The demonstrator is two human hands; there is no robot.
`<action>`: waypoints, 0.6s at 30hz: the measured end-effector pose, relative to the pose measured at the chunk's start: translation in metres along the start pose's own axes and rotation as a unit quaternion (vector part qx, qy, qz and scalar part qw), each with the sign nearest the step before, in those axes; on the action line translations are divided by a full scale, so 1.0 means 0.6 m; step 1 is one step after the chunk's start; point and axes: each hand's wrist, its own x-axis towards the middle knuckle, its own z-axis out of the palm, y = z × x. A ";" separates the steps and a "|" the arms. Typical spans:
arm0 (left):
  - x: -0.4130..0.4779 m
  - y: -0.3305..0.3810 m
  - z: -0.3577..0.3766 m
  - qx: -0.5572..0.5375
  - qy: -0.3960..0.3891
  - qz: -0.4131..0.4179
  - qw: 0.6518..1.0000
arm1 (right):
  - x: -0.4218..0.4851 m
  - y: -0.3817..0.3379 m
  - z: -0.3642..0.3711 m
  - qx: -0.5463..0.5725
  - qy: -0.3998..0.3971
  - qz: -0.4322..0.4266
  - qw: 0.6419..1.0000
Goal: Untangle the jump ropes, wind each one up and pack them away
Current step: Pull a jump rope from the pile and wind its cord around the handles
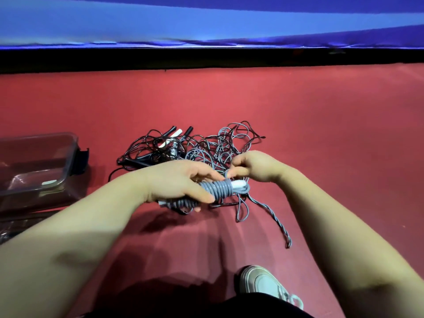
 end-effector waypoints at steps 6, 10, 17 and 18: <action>0.010 -0.021 0.002 0.139 0.060 -0.066 0.986 | 0.010 -0.064 -0.026 -0.212 0.056 0.022 0.975; 0.015 -0.029 -0.004 0.223 0.140 -0.082 0.961 | 0.005 -0.110 -0.005 -0.170 0.112 0.007 0.979; -0.004 -0.026 -0.032 -0.129 0.205 0.002 0.970 | -0.029 -0.093 0.047 0.067 0.196 -0.069 0.976; -0.008 -0.021 -0.029 -0.172 0.194 0.019 0.966 | -0.035 -0.092 0.052 0.099 0.212 -0.071 0.970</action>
